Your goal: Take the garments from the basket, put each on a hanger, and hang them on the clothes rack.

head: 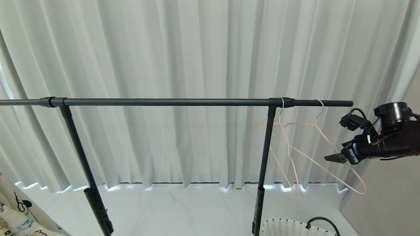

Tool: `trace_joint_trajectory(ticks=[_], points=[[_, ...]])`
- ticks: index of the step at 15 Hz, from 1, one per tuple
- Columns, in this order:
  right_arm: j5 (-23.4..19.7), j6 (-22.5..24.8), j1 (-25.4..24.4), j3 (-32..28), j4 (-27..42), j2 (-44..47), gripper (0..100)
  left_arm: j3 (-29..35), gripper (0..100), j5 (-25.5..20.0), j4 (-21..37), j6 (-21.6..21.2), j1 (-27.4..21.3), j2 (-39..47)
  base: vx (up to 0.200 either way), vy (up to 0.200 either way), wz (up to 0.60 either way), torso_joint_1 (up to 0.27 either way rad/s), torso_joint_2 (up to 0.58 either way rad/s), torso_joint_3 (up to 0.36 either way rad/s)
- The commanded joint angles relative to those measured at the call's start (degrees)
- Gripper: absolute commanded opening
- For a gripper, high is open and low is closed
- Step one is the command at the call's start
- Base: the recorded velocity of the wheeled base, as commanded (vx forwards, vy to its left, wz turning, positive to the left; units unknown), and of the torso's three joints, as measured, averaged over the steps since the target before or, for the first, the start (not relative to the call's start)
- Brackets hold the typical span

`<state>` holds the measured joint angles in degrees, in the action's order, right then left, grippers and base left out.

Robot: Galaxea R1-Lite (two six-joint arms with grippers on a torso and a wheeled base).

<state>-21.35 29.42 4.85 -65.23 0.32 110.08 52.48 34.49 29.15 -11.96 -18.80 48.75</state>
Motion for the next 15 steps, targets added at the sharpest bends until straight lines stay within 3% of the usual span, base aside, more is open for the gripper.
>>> trace_joint_trajectory(ticks=[1, 3, 6, 7, 15], points=[[-2.0, 0.0, 1.0, -1.4, -1.1, 4.9, 100, -0.1, 0, 0.1, 0.0, 0.0, 0.0, 0.2, 0.0, 0.0, 0.0, 0.0, 0.0, 0.0], [-5.9, -0.1, 1.0, -1.9, -0.9, 5.3, 100, -0.2, 0, 0.1, 0.0, -0.1, 0.0, 0.1, 0.0, 0.0, 0.0, 0.0, 0.0, 0.0], [-7.6, -0.1, 0.9, -2.0, -1.2, 6.1, 100, -0.2, 0, 0.2, 0.0, -0.1, 0.0, 0.1, 0.0, 0.0, 0.0, 0.0, 0.0, 0.0], [-7.9, -0.1, 0.9, -2.1, -1.3, 6.1, 0, -0.1, 0, 0.2, 0.0, -0.1, 0.0, 0.1, 0.0, 0.0, 0.0, 0.0, 0.0, 0.0], [-8.0, -0.9, 1.5, -4.0, -1.4, 6.3, 0, 0.1, 0, 0.2, 0.0, -0.1, 0.0, -0.6, 0.0, 0.0, 0.0, 0.0, 0.0, 0.0]])
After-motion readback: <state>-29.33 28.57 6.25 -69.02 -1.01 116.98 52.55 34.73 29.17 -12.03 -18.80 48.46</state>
